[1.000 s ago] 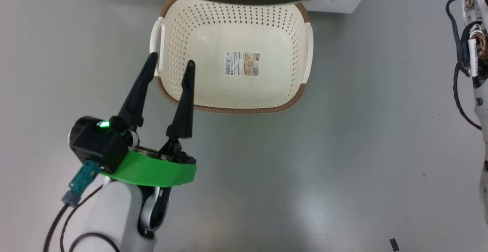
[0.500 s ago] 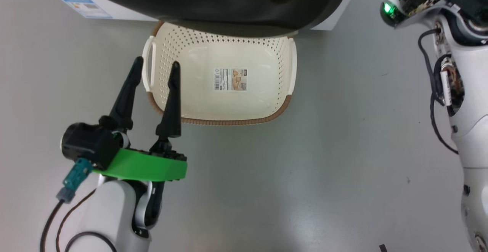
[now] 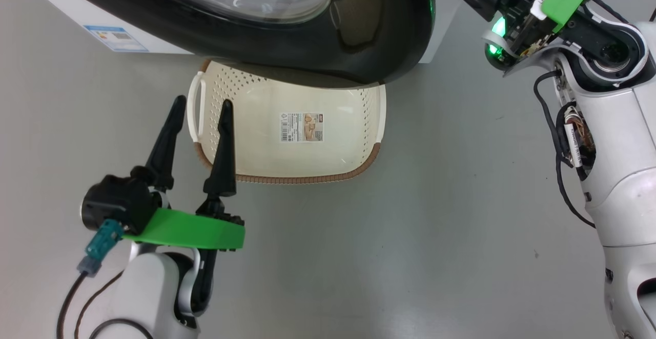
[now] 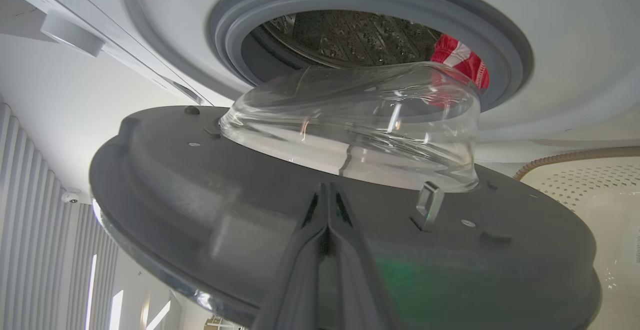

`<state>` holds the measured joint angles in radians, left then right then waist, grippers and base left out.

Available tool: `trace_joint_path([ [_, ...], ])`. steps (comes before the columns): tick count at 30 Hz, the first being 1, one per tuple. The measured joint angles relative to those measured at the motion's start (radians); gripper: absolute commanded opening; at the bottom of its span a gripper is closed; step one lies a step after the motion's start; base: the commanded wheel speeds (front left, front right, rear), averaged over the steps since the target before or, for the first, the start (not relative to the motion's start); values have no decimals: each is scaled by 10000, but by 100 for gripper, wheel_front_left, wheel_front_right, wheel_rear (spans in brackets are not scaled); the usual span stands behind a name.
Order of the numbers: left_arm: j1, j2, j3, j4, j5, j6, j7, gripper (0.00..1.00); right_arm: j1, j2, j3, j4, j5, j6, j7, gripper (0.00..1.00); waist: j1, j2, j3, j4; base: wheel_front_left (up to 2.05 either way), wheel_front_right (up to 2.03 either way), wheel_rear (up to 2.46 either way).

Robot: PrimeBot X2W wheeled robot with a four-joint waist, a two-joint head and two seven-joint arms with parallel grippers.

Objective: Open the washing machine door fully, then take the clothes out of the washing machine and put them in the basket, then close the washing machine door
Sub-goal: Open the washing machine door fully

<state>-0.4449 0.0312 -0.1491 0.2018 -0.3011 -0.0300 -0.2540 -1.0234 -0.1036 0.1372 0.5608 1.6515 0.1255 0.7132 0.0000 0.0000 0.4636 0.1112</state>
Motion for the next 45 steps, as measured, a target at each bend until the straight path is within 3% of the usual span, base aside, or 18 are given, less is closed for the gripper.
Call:
trace_joint_path([
  [8,12,0,115,23,0,-17,0,100,312,105,36,42,-305,0,-19,0,0,0,-108,-3,0,0,0],
  [12,102,0,151,21,0,-21,0,100,379,138,65,90,-696,0,-558,0,0,0,-118,-12,0,0,0],
  [13,142,0,157,23,0,-33,0,100,379,144,63,90,-880,0,-777,18,0,0,-116,-22,0,0,0],
  [14,151,0,159,23,0,-48,0,100,379,136,65,86,-1034,0,-982,50,0,0,-113,-30,0,0,0],
  [15,150,0,161,23,0,-48,0,100,380,115,82,81,-1170,0,-1183,90,0,0,-111,-41,0,0,0],
  [16,150,0,167,23,0,-50,0,100,381,86,109,59,-1329,0,-1394,100,1,0,-111,-53,0,0,0],
  [26,154,2,213,59,-238,-69,0,100,1197,-880,815,-738,-3450,0,-4589,100,0,0,-245,-207,0,0,0],
  [38,391,2,573,-255,-495,92,0,100,2317,-2173,3037,-1208,-6149,2,-9010,100,0,0,-462,-514,0,0,0],
  [42,420,6,614,-263,-157,90,0,100,2530,-2299,3264,-995,-7137,2,-9605,100,0,0,-496,-631,0,0,0],
  [45,481,4,727,-355,-44,69,-2,100,2783,-2247,2886,-968,-8167,2,-9681,100,0,0,-498,-716,0,0,0],
])
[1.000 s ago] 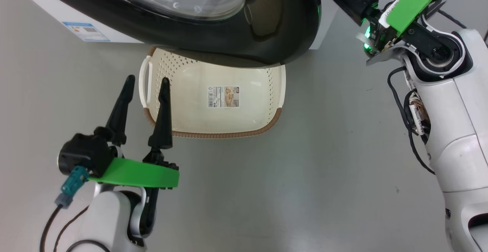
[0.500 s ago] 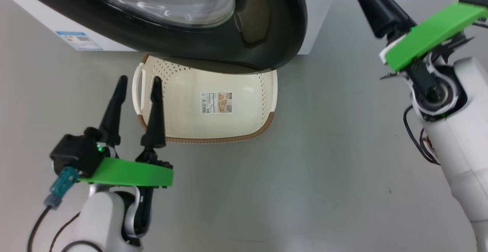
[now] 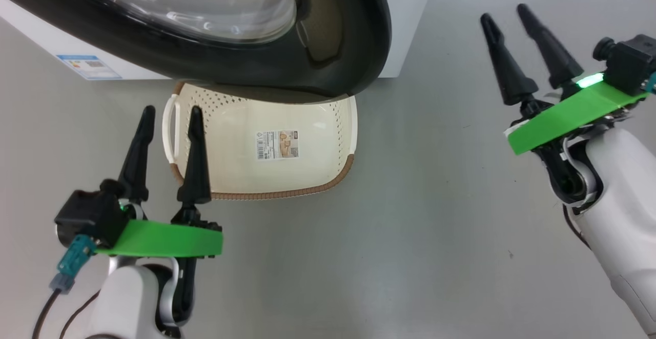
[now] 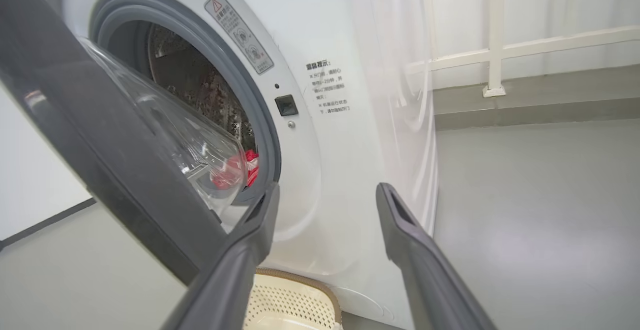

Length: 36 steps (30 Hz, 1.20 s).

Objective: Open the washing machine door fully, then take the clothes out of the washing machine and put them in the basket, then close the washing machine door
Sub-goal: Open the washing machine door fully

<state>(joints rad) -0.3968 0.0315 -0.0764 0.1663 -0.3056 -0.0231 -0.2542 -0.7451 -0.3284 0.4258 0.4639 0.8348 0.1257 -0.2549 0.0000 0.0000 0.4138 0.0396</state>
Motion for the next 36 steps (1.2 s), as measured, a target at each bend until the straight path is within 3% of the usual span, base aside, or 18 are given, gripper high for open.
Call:
trace_joint_path([
  [7,101,2,123,-159,240,-40,0,100,1311,899,-1902,-1231,-3143,0,-8,100,0,0,23,-91,0,0,0],
  [17,145,2,157,-535,332,-127,0,100,2762,1902,-3091,-3012,-5503,4,-8,100,0,0,-4,-81,0,0,0],
  [23,338,4,159,-639,332,-128,0,100,3396,2263,-3499,-3760,-6220,4,-10,100,0,0,61,-96,0,0,0],
  [36,341,4,146,-734,330,-125,0,100,4039,2481,-3816,-3998,-6418,4,-8,100,0,0,78,-69,0,0,0],
])
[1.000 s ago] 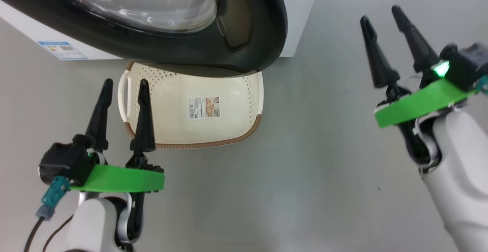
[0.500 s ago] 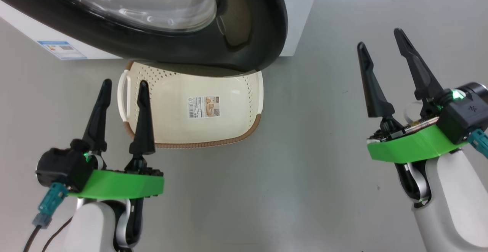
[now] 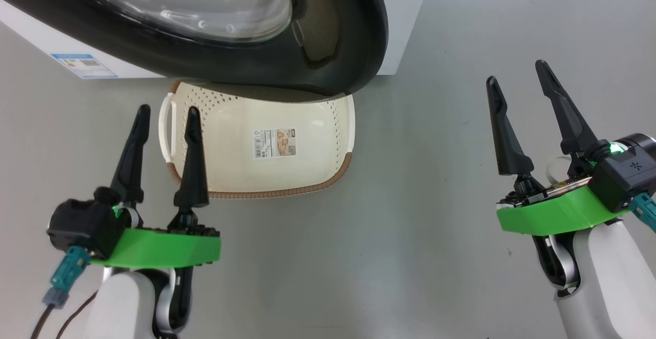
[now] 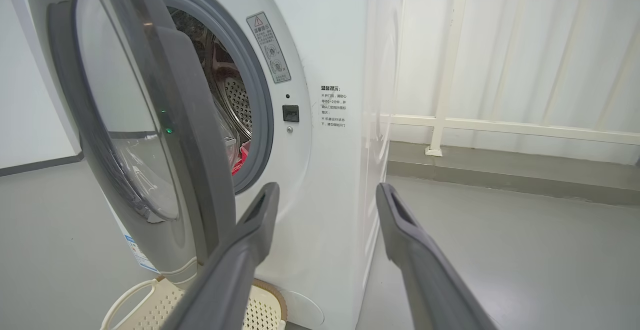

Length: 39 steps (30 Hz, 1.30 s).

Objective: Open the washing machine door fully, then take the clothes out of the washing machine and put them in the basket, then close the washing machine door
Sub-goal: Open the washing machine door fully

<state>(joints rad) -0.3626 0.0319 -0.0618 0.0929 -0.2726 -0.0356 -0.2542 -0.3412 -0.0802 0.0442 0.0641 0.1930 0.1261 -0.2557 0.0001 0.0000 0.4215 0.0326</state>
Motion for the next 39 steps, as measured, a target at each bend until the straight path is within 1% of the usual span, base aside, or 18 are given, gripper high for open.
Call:
trace_joint_path([
  [23,0,0,-25,4,0,2,0,100,97,-56,63,82,-90,0,0,100,0,0,71,33,0,0,0],
  [24,0,0,-33,10,0,0,0,100,97,-63,109,82,-90,0,0,73,0,0,74,40,0,0,0],
  [25,0,0,-46,13,0,0,0,100,96,-84,194,88,-84,0,0,11,0,0,78,52,0,0,0],
  [26,0,0,-63,19,0,0,0,100,93,-113,307,119,-84,0,-2,0,0,0,82,65,0,0,0],
  [27,-1,0,-79,25,0,-2,0,100,87,-113,378,163,-63,0,0,0,0,0,93,76,0,0,0],
  [29,-1,0,-127,29,0,-2,0,100,41,-115,523,307,328,0,0,0,-1,0,120,102,0,0,0],
  [32,-5,2,-284,27,23,-4,2,100,-347,-88,640,489,1549,0,0,0,0,0,164,162,0,0,0],
  [36,-11,0,-426,4,188,-4,0,100,-1119,-90,750,924,3749,0,-2,0,0,0,209,276,0,0,0],
  [39,-14,2,-594,-38,174,-4,0,100,-1555,-132,1149,1325,5741,-2,4,0,0,0,229,398,0,0,0],
])
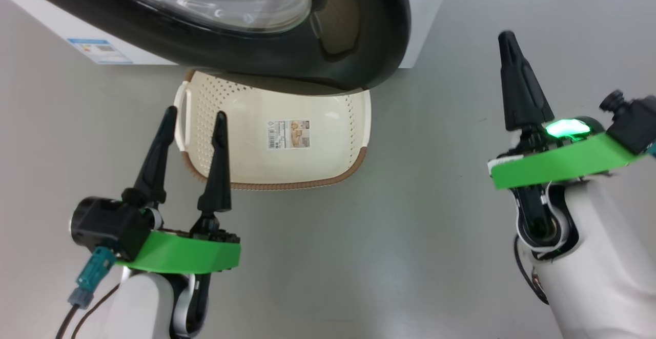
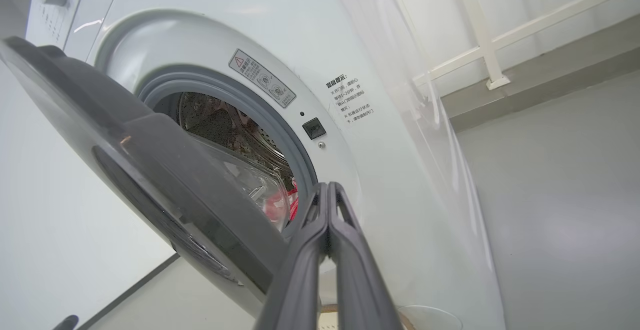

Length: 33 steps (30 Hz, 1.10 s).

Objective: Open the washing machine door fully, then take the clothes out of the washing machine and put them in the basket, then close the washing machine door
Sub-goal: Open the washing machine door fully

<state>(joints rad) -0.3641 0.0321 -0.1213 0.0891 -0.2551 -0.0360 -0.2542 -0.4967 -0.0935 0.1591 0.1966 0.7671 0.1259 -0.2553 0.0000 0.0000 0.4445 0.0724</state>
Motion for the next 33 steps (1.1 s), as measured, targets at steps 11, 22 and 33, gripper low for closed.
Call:
trace_joint_path([
  [11,-4,2,-146,-255,-94,31,0,100,-1857,-589,479,-407,6844,-2,2796,0,0,0,298,335,0,0,0],
  [22,-55,0,-236,-474,-117,161,0,100,-3712,-650,500,1104,10504,-4,6420,0,0,0,797,414,0,0,0],
  [33,-162,-2,-378,-499,-224,280,0,100,-5549,-1074,1549,2428,11589,-4,7912,0,0,0,1168,661,0,0,0],
])
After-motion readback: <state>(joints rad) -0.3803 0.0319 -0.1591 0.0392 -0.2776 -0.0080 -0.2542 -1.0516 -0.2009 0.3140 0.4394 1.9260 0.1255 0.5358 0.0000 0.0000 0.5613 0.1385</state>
